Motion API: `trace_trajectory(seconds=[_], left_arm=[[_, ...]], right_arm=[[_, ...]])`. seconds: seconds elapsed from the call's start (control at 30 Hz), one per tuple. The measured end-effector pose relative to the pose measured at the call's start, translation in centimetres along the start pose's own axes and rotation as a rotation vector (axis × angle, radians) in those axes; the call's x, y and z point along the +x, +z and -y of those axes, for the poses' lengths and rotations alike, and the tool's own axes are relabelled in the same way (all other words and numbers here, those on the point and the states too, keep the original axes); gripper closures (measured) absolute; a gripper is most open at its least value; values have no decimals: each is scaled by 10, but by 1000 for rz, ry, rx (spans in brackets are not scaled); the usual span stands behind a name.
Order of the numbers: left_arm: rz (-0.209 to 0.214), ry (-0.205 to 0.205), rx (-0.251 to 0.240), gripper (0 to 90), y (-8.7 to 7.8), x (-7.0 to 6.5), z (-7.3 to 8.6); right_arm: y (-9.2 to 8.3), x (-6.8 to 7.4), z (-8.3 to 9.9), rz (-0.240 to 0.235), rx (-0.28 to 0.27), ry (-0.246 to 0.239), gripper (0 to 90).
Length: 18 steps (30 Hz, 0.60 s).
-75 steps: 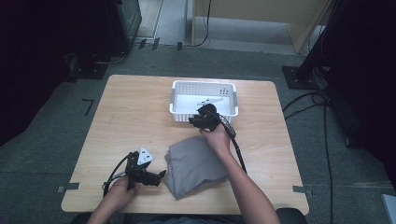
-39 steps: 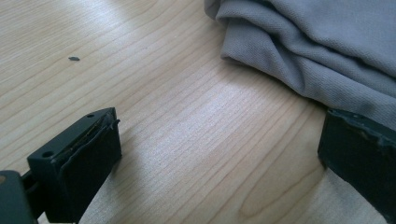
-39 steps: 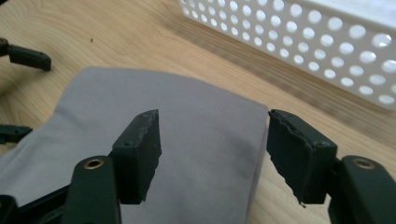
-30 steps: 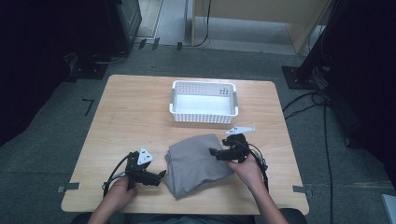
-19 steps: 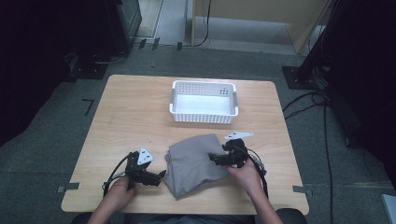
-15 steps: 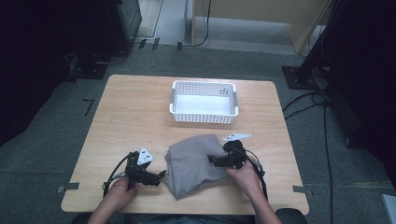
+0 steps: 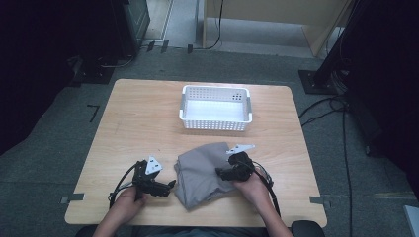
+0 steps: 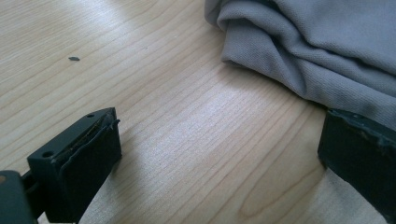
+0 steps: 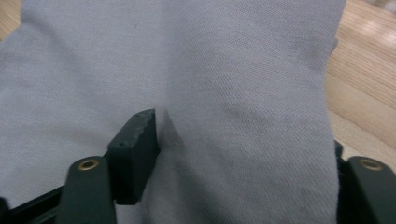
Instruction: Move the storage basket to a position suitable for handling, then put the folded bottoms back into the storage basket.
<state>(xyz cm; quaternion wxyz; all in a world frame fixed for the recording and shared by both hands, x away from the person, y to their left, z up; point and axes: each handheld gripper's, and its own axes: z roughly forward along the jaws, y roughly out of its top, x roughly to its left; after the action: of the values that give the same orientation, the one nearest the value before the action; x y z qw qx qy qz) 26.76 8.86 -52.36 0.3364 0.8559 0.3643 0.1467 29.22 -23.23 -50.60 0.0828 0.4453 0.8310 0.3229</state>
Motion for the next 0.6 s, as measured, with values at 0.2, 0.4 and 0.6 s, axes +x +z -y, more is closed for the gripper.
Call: trace_trajectory(seconds=[0.2, 0.4, 0.6], left_arm=[[0, 1, 0, 0, 0, 0, 0], [-1, 4, 1, 0, 0, 0, 0], [-1, 4, 2, 0, 0, 0, 0]], right_arm=[[0, 2, -1, -7, -4, 4, 505], [0, -1, -4, -57, 13, 62, 627], [-4, -4, -18, -89, 98, 107, 712]])
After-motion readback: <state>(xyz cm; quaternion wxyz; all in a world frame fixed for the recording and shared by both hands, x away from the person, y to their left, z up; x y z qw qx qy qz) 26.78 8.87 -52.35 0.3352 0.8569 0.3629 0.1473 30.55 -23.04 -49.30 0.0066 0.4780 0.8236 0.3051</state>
